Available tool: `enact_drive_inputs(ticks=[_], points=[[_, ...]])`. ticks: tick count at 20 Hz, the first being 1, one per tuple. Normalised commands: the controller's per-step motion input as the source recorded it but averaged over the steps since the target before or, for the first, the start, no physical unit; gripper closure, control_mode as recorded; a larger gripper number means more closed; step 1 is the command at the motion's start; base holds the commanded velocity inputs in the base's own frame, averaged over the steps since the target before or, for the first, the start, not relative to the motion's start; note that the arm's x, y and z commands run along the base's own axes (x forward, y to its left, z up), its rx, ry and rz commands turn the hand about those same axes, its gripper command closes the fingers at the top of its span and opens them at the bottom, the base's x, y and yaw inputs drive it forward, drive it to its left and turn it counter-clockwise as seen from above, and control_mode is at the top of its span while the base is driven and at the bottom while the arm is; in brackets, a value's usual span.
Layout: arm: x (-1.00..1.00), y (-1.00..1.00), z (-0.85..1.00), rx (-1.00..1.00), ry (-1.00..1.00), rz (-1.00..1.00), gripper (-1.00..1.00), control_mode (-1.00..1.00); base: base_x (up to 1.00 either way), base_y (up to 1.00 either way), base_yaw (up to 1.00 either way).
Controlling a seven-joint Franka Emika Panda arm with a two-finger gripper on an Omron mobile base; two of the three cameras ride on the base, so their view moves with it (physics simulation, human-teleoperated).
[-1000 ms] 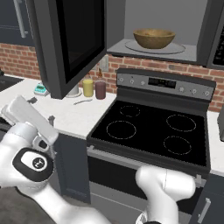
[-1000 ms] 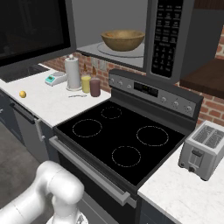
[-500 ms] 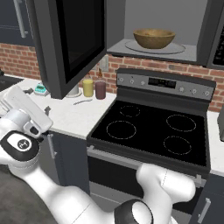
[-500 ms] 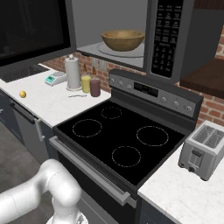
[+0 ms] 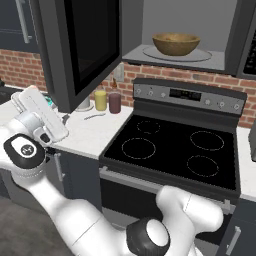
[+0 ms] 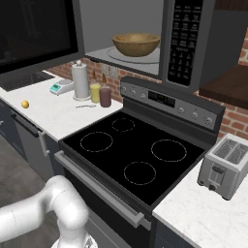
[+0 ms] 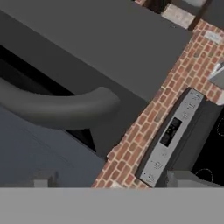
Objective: Pick the carrot from the sink and place it in the bowl. Then pick the bowl and place it in the microwave. Then close the microwave door and press the start button.
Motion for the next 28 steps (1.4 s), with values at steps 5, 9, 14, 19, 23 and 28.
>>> enact_drive_inputs(ticks=[5,9,14,19,23,28], points=[[0.24,-0.53,0.19,0.08,-0.03,-0.01,-1.00,-1.00,0.00,0.00,0.00],[-0.06,-0.64,0.49,0.09,-0.19,0.00,-1.00,-1.00,0.00,0.00,0.00],[-0.16,-0.83,0.55,0.10,-0.27,0.00,-1.00,-1.00,0.00,0.00,0.00],[-0.07,-0.99,0.48,0.15,-0.22,0.02,-1.00,-1.00,0.00,0.00,0.00],[0.00,-0.98,0.43,0.16,-0.08,0.00,-1.00,-1.00,0.00,0.00,0.00],[0.00,-1.00,0.58,0.19,-0.05,0.01,-1.00,-1.00,0.00,0.00,0.00]])
